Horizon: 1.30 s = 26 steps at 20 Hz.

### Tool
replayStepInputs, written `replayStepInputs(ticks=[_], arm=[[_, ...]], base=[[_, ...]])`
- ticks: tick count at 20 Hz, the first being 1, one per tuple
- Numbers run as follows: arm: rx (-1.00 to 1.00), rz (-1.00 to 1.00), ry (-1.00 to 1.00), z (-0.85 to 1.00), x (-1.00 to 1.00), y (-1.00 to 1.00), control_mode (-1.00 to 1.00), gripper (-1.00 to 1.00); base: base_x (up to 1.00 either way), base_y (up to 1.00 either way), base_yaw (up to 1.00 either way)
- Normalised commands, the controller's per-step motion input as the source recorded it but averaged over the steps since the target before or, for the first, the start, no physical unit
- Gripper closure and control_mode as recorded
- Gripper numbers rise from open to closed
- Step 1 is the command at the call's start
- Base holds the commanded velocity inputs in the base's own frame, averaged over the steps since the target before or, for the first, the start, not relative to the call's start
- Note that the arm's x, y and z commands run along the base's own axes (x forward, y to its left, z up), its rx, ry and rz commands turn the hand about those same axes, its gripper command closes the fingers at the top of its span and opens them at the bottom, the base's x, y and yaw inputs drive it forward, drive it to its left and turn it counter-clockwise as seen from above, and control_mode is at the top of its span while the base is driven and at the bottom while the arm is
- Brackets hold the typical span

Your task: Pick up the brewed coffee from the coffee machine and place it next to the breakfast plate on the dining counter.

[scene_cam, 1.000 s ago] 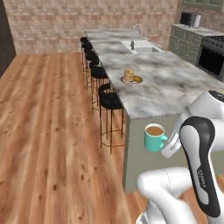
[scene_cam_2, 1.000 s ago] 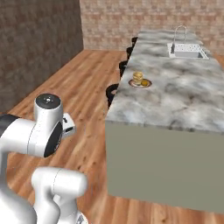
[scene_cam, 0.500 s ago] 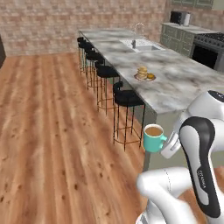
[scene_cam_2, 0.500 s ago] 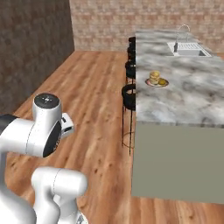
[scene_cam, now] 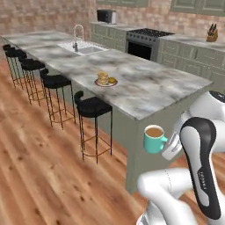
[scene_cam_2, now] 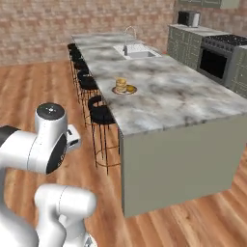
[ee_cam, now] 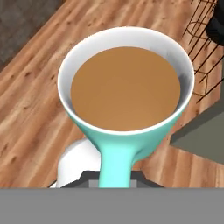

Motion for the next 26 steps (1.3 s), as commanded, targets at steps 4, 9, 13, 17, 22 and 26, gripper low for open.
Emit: replayStepInputs(ticks=[4,9,13,17,22,26], arm=[[0.00,0.00,0.00,0.00,0.00,0.00,1.00,1.00],[0.00,0.00,0.00,0.00,0.00,0.00,1.00,1.00],[0.00,0.00,0.00,0.00,0.00,0.00,1.00,1.00],[0.00,0.00,0.00,0.00,0.00,0.00,1.00,1.00],[0.00,0.00,0.00,0.00,0.00,0.00,1.00,1.00],[0.00,0.00,0.00,0.00,0.00,0.00,1.00,1.00]], base=[[0.53,0.61,-0.63],[0.39,0.59,-0.60],[0.31,0.61,-0.60],[0.04,0.91,-0.56],[-0.15,1.00,-0.48],[-0.53,1.00,-0.40]])
